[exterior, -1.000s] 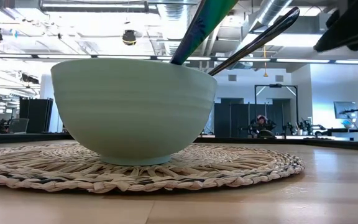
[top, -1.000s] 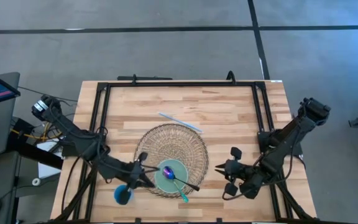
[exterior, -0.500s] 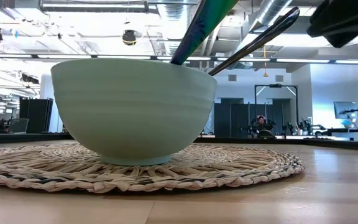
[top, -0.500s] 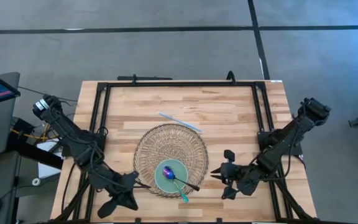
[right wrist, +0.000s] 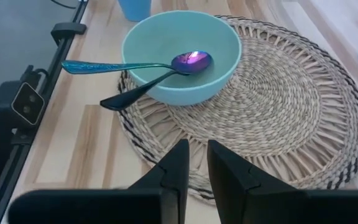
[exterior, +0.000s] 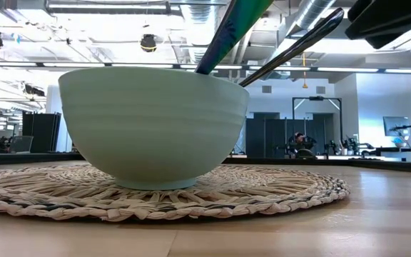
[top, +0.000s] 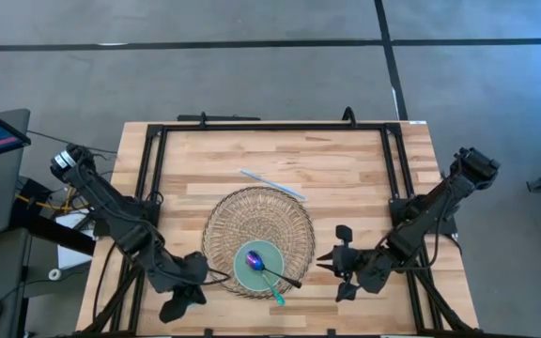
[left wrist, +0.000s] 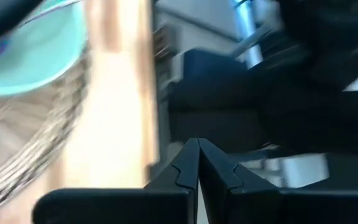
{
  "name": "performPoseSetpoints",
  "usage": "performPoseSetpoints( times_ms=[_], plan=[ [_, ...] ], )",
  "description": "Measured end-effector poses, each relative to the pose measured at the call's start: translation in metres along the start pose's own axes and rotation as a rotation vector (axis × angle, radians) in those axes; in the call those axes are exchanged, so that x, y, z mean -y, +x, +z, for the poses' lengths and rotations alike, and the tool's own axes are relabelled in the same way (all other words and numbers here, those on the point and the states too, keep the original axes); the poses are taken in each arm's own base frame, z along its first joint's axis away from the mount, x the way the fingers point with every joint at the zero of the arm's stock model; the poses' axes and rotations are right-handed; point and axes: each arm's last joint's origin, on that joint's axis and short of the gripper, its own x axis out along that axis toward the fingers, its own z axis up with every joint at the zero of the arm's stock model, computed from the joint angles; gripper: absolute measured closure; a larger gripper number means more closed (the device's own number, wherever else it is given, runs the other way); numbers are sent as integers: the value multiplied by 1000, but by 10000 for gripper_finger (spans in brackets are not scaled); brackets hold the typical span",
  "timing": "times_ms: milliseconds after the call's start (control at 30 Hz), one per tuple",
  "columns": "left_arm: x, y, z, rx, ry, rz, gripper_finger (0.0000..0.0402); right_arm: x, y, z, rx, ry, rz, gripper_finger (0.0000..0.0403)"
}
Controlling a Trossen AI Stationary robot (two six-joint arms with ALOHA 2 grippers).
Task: Pick & Place Utensil
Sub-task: Put the blue cup on the brown mat to the top of the the green bowl
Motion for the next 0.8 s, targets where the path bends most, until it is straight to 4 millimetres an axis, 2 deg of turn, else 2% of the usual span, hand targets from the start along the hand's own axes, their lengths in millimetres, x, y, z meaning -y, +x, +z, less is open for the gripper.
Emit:
performPoseSetpoints(
  times_ms=[533,800],
  plan=[
    [-20,-4,-15,-146,-73,221,389,-2,1,6,46,52,27,351],
    [-24,-5,-17,-131,-80,280,328,-3,1,6,49,55,29,351]
  ],
)
